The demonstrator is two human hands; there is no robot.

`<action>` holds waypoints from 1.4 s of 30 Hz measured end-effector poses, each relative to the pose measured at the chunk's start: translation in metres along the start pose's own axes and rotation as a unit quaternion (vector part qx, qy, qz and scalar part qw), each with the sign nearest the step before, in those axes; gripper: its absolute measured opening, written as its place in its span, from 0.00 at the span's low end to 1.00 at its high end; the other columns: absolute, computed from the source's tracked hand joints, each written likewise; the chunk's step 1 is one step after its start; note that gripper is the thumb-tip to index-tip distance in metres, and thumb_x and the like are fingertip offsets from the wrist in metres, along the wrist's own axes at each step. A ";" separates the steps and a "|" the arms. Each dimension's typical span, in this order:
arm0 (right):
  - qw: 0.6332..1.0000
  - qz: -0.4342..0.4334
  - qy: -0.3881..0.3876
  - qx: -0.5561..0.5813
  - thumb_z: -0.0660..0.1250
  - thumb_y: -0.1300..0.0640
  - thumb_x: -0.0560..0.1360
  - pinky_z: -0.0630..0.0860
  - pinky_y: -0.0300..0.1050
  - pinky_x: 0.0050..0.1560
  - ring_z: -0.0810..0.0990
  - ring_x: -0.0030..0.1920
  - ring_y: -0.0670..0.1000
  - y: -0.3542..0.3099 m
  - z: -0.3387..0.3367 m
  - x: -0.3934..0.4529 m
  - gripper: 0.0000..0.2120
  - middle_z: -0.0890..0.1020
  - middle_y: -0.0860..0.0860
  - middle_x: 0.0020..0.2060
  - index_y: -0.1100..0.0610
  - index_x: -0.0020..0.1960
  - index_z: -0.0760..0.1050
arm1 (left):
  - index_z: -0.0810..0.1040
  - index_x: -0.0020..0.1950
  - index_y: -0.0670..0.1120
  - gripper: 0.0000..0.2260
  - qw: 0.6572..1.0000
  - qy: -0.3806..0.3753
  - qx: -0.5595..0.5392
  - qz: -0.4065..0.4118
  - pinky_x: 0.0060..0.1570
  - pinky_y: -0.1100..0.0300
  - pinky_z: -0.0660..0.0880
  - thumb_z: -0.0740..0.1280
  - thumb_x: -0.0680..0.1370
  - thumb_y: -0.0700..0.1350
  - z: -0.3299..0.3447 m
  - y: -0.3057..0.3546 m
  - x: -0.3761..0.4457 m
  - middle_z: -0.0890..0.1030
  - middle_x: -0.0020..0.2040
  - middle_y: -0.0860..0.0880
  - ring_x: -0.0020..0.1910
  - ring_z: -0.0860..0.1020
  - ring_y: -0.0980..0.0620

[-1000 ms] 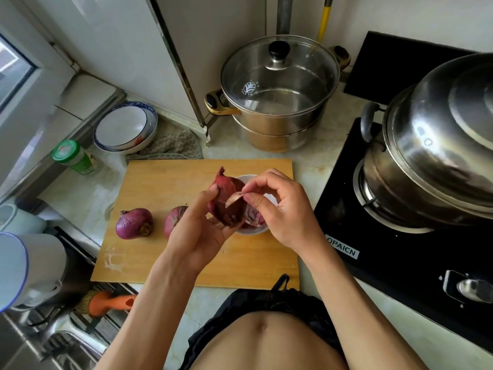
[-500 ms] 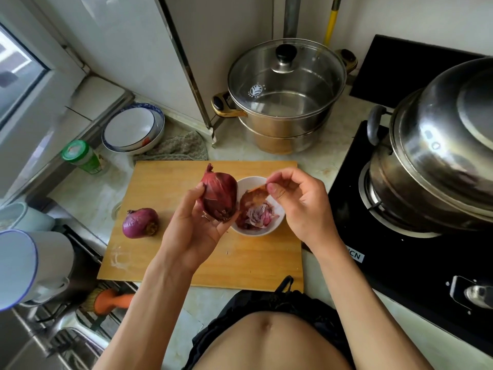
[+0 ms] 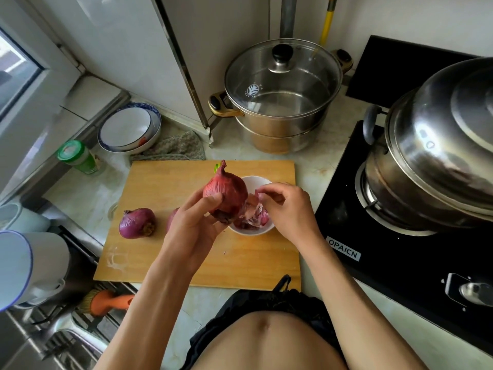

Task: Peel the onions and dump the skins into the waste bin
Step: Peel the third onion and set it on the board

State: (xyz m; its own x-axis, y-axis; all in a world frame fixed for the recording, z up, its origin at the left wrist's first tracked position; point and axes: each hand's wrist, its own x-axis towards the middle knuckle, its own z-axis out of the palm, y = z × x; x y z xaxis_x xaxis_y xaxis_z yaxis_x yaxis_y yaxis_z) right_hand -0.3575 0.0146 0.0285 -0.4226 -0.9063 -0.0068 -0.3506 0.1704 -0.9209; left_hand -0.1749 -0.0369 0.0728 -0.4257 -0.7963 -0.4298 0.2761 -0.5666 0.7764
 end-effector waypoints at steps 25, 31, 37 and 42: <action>0.967 -0.226 -0.116 0.032 0.74 0.62 0.74 0.77 0.49 0.57 0.79 0.55 0.49 -0.040 -0.014 -0.012 0.12 0.80 0.50 0.51 0.60 0.57 0.81 | 0.77 0.66 0.38 0.31 0.972 -0.029 0.146 -0.184 0.29 0.60 0.81 0.71 0.72 0.59 0.002 0.020 -0.005 0.82 0.50 0.36 0.35 0.82 0.45; 0.970 -0.213 -0.114 0.028 0.74 0.63 0.73 0.75 0.40 0.53 0.78 0.49 0.46 -0.040 -0.015 -0.012 0.08 0.77 0.45 0.45 0.58 0.52 0.81 | 0.77 0.67 0.39 0.29 0.970 -0.018 0.145 -0.193 0.27 0.60 0.81 0.68 0.73 0.58 0.006 0.020 -0.005 0.82 0.51 0.36 0.34 0.82 0.44; 0.978 -0.188 -0.073 0.043 0.73 0.58 0.73 0.75 0.37 0.56 0.79 0.53 0.45 -0.036 -0.012 -0.012 0.12 0.80 0.49 0.51 0.60 0.55 0.81 | 0.77 0.67 0.37 0.29 0.985 0.007 0.072 -0.159 0.36 0.55 0.84 0.70 0.75 0.56 0.007 0.018 -0.006 0.81 0.56 0.36 0.44 0.85 0.41; 0.979 -0.172 -0.098 0.046 0.77 0.53 0.70 0.71 0.36 0.63 0.76 0.63 0.45 -0.038 -0.010 -0.012 0.22 0.77 0.48 0.60 0.56 0.62 0.79 | 0.78 0.69 0.38 0.26 0.991 -0.005 0.036 -0.125 0.55 0.50 0.83 0.71 0.77 0.54 0.008 0.016 -0.007 0.82 0.63 0.35 0.57 0.83 0.39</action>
State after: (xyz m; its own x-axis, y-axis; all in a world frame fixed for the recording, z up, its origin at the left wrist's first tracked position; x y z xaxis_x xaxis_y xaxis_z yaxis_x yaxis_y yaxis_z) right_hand -0.3473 0.0230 0.0679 -0.1213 -0.9624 0.2430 -0.3641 -0.1846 -0.9129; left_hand -0.1738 -0.0389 0.0920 -0.4821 -0.6303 -0.6085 0.0988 -0.7292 0.6771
